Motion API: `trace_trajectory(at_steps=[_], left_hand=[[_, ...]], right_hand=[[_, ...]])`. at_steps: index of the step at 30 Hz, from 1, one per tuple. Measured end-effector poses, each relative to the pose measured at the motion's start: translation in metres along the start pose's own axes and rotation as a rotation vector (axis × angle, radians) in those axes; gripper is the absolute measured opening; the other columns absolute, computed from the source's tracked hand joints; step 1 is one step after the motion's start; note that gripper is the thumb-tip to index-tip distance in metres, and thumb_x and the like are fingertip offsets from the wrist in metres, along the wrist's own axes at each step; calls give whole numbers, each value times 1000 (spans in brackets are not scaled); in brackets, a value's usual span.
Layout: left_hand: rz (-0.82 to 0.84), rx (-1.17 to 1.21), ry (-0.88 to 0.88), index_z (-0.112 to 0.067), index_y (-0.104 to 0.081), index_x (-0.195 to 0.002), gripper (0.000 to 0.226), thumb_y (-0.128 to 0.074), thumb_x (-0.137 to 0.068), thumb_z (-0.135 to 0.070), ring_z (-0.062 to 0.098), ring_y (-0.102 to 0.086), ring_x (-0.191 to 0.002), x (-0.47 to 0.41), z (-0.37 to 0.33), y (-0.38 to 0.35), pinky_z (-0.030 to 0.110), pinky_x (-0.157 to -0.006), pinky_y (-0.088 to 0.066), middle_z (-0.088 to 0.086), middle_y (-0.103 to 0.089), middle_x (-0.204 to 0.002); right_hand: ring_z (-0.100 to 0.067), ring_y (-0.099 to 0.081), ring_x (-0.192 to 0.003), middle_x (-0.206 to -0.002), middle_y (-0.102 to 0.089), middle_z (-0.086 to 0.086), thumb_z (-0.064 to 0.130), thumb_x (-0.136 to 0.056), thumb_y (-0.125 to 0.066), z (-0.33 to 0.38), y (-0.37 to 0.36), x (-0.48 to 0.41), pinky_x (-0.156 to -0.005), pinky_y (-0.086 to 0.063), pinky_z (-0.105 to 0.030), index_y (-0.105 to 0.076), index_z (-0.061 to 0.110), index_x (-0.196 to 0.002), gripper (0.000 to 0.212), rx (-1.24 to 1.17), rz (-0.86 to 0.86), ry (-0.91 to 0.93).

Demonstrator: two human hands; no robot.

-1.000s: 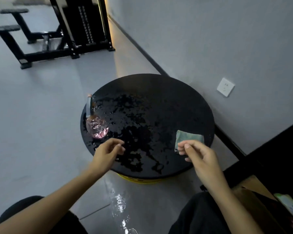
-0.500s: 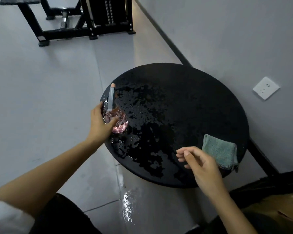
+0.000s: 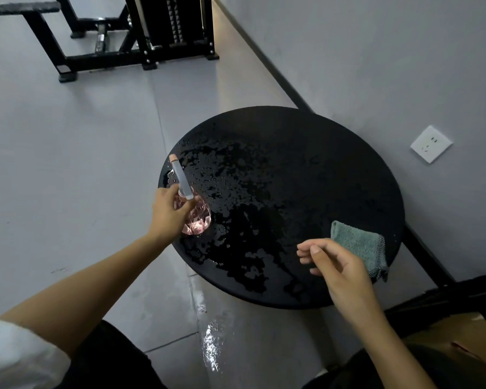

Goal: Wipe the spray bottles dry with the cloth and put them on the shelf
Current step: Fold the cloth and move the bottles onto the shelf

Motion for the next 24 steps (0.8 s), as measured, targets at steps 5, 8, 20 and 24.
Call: trace_trajectory(at_steps=[5, 8, 20, 24], left_hand=[[6, -38, -33, -13, -64, -100, 18, -68, -88, -25, 29, -51, -105, 22, -11, -10, 49, -94, -45, 7, -51, -106], [18, 22, -48, -12, -65, -106, 22, -69, -88, -24, 19, -54, -102, 42, -25, -18, 40, -90, -46, 3, -61, -108], [273, 241, -303, -23, -67, -99, 14, -69, -88, -14, 20, -68, -89, 120, -138, -73, 43, -83, -56, 1, -71, -92], [395, 285, -406, -23, -65, -104, 17, -67, -90, -14, 7, -65, -87, 157, -188, -103, 33, -80, -54, -4, -69, -94]], right_hand=[[-6, -68, -80, -89, -73, 9, 6, -96, -51, 14, 14, 11, -71, -52, -23, -71, 18, -88, 25, -9, -30, 28], [-6, -68, -81, -89, -73, 9, 5, -97, -50, 23, 27, 20, -72, -53, -25, -71, 19, -88, 26, -13, -53, 48], [-8, -68, -80, -88, -74, 7, 3, -96, -51, 39, 107, 81, -69, -51, -20, -70, 19, -87, 27, -41, -202, 114], [-9, -69, -83, -90, -74, 6, 3, -96, -52, 40, 144, 109, -69, -52, -19, -71, 19, -88, 26, -14, -276, 122]])
Point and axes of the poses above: each hand's wrist, its own x-axis away from the middle knuckle, its own y-axis out of the back of the hand, z = x × y, the point moved 6 cm from there along -x, towards the middle knuckle
